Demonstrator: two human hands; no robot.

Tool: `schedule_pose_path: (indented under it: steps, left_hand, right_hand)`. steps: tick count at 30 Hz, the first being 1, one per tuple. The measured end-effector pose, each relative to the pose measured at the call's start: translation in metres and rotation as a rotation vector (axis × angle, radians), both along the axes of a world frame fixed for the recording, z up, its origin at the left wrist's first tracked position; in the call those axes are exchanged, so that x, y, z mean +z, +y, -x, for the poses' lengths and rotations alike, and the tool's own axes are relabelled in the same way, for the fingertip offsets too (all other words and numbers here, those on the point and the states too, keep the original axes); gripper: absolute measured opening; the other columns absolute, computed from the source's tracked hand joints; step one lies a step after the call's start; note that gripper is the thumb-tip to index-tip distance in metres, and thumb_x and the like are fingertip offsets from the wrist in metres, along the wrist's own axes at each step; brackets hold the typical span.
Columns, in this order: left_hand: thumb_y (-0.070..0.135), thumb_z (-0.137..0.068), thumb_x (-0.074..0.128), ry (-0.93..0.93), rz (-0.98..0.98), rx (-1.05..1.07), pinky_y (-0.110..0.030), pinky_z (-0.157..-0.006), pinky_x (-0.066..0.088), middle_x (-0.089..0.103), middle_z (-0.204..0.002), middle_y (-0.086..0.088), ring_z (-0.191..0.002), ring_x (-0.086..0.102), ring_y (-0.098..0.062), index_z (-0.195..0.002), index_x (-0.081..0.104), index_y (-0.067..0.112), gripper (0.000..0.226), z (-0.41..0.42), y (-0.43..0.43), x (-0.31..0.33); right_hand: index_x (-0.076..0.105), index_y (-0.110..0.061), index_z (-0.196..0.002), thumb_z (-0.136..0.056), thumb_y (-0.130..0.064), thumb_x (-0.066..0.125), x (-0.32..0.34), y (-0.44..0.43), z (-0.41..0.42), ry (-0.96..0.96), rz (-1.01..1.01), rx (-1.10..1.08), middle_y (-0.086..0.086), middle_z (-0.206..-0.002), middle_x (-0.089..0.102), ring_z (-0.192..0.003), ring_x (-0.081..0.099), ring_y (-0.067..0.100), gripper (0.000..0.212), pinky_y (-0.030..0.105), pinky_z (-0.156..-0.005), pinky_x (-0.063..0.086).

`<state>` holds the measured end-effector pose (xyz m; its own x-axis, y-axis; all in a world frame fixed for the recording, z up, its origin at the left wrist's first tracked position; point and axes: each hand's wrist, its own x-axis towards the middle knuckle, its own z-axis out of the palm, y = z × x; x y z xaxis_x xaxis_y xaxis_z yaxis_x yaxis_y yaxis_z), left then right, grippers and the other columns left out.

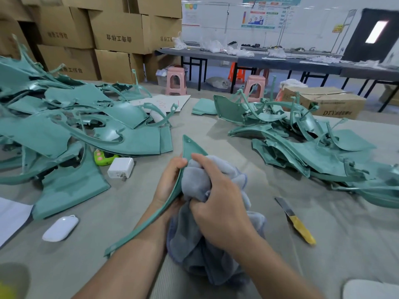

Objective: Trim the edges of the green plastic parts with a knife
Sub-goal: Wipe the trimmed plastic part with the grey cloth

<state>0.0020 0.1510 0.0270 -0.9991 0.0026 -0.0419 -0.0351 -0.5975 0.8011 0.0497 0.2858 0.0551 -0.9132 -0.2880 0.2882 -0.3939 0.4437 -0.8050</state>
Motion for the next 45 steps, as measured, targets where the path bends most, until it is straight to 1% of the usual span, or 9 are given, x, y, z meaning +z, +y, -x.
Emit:
schedule_pose_path:
  steps: [8, 16, 20, 27, 33, 36, 40, 43, 45]
  left_hand:
    - [0.024, -0.099, 0.039, -0.010, -0.164, 0.011, -0.022, -0.060, 0.058, 0.072, -0.074, -0.004, -0.063, 0.072, -0.013, -0.085, 0.069, 0.010, 0.036, -0.003, 0.003, -0.003]
    - [0.018, -0.076, 0.061, 0.087, -0.517, 0.148, -0.031, -0.070, 0.060, 0.073, -0.080, -0.004, -0.069, 0.071, -0.022, -0.073, 0.075, 0.012, 0.016, -0.001, -0.007, 0.005]
    - [0.019, -0.084, 0.056, 0.145, -0.408, 0.127, -0.030, -0.071, 0.058, 0.076, -0.087, -0.001, -0.077, 0.073, -0.019, -0.080, 0.080, 0.016, 0.025, -0.006, -0.016, 0.007]
    - [0.019, -0.097, 0.033, 0.332, -0.355, -0.290, -0.049, -0.118, 0.024, 0.047, -0.145, -0.031, -0.137, 0.043, -0.041, -0.144, 0.041, -0.010, 0.056, -0.022, -0.004, 0.016]
    - [0.017, -0.092, 0.052, 0.232, -0.349, -0.271, -0.050, -0.114, 0.034, 0.057, -0.135, -0.030, -0.127, 0.053, -0.042, -0.138, 0.050, -0.007, 0.052, -0.023, -0.016, 0.010]
    - [0.018, -0.094, 0.043, 0.146, -0.354, -0.252, -0.052, -0.117, 0.031, 0.055, -0.138, -0.030, -0.130, 0.051, -0.042, -0.140, 0.050, -0.008, 0.052, -0.024, -0.021, 0.011]
    - [0.020, -0.096, 0.036, 0.212, -0.420, -0.432, -0.053, -0.118, 0.027, 0.050, -0.143, -0.032, -0.135, 0.046, -0.044, -0.142, 0.046, -0.009, 0.055, -0.018, -0.027, 0.012]
    - [0.027, -0.101, 0.025, 0.222, -0.394, -0.433, -0.048, -0.122, 0.013, 0.041, -0.151, -0.031, -0.142, 0.037, -0.040, -0.147, 0.037, -0.009, 0.060, -0.020, -0.025, 0.016]
    - [0.030, -0.102, 0.045, 0.192, -0.360, -0.415, -0.042, -0.116, 0.033, 0.057, -0.141, -0.022, -0.134, 0.053, -0.029, -0.136, 0.056, -0.007, 0.051, -0.017, -0.016, 0.015]
  right_hand:
    - [0.061, -0.036, -0.135, -0.068, -0.001, 0.060, 0.024, 0.022, 0.006, 0.122, -0.063, 0.294, -0.019, -0.128, 0.063, -0.122, 0.057, -0.002, 0.075, 0.021, -0.102, 0.048]
    - [0.072, -0.032, -0.100, -0.072, -0.020, 0.069, 0.031, 0.077, 0.049, -0.088, -0.482, 0.028, -0.009, -0.090, 0.072, -0.090, 0.064, 0.020, 0.031, 0.028, -0.077, 0.052]
    - [0.035, -0.030, -0.154, -0.086, -0.043, 0.062, 0.017, 0.066, 0.044, 0.272, -0.558, -0.420, 0.003, -0.149, 0.049, -0.136, 0.042, 0.025, 0.075, 0.042, -0.114, 0.032]
    - [0.030, -0.050, -0.146, -0.079, -0.043, 0.072, 0.005, 0.029, 0.026, 0.190, -0.151, -0.098, -0.022, -0.122, 0.058, -0.104, 0.041, -0.006, 0.080, 0.013, -0.088, 0.035]
    - [0.011, -0.058, -0.154, -0.074, -0.040, 0.087, 0.014, 0.035, 0.021, 0.062, 0.048, -0.186, -0.023, -0.142, 0.057, -0.129, 0.052, 0.002, 0.111, 0.037, -0.110, 0.045]
    - [-0.010, -0.056, -0.154, -0.074, -0.046, 0.088, 0.009, 0.024, 0.018, 0.225, -0.125, -0.226, -0.007, -0.169, 0.020, -0.152, 0.028, 0.019, 0.127, 0.041, -0.121, 0.031]
    - [0.019, -0.052, -0.153, -0.068, -0.065, 0.078, 0.011, 0.029, 0.028, 0.042, -0.221, -0.169, -0.016, -0.142, 0.048, -0.134, 0.043, 0.013, 0.104, 0.035, -0.108, 0.040]
    - [0.067, -0.038, -0.109, -0.065, -0.049, 0.081, 0.018, 0.042, 0.037, -0.041, -0.024, -0.124, -0.014, -0.097, 0.074, -0.089, 0.069, 0.013, 0.048, 0.043, -0.084, 0.058]
    - [0.075, -0.020, -0.088, -0.073, -0.030, 0.079, 0.023, 0.051, 0.044, -0.116, 0.266, -0.080, 0.001, -0.084, 0.078, -0.074, 0.071, 0.025, 0.019, 0.049, -0.079, 0.061]
